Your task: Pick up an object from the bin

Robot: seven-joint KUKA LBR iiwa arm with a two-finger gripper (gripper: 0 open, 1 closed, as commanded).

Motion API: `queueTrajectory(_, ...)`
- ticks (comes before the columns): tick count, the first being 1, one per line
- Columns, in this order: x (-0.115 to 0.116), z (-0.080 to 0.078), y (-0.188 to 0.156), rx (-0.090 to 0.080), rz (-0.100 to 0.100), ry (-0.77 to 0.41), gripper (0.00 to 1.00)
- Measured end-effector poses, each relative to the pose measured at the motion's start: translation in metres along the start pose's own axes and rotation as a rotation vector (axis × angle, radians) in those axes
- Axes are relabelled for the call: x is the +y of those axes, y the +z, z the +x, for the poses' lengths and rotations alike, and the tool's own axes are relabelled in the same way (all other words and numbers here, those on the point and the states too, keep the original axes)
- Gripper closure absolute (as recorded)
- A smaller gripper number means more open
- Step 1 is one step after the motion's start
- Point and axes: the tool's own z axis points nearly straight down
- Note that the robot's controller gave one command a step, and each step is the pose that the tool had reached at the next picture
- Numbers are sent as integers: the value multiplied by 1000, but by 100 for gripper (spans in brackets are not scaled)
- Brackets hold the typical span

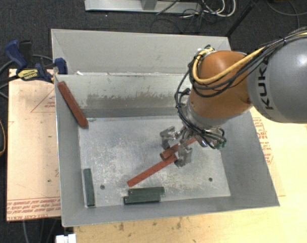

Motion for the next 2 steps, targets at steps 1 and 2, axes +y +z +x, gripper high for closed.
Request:
queueTrajectory(1, 0, -8, -142, -4, 2, -13, 100)
queueTrajectory(2, 1, -7, -137, 5, -2, -13, 0)
